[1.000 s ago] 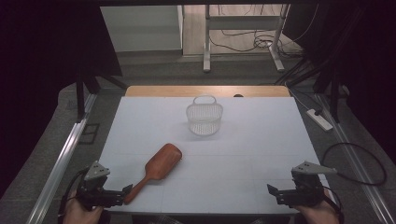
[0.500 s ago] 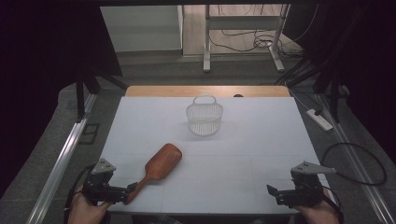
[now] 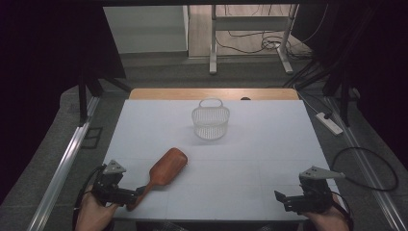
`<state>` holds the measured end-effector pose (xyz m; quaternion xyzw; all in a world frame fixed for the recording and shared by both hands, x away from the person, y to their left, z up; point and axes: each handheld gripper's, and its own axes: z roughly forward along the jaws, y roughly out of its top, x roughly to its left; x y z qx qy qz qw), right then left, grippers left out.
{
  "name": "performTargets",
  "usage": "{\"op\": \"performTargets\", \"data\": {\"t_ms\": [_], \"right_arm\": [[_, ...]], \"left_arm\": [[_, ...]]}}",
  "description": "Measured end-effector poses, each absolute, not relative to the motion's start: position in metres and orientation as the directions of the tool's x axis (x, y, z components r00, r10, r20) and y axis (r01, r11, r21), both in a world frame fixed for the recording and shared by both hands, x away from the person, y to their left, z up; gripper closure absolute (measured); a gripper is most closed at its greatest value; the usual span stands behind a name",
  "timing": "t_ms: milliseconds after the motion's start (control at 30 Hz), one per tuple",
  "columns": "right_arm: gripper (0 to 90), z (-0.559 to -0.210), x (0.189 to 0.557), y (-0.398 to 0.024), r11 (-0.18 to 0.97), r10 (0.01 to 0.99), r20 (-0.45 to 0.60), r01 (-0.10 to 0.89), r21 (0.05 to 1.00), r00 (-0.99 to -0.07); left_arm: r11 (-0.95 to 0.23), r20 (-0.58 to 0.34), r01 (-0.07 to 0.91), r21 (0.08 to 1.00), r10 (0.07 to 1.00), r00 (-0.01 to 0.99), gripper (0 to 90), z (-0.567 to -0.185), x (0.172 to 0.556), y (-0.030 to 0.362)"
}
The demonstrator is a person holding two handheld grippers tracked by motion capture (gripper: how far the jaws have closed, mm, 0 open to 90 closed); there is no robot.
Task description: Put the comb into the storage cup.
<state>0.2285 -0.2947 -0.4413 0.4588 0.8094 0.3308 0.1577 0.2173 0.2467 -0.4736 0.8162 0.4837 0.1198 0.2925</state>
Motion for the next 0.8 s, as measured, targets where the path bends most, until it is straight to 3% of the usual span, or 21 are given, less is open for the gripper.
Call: {"op": "performTargets", "data": {"t_ms": [800], "right_arm": [[0.0, -0.442, 0.229, -0.294, 0.365, 0.845, 0.048, 0.641, 0.675, -0.532]], "left_arm": [[-0.461, -0.071, 0.686, 0.563, 0.800, 0.596, 0.0, -0.487, 0.245, 0.227]]}}
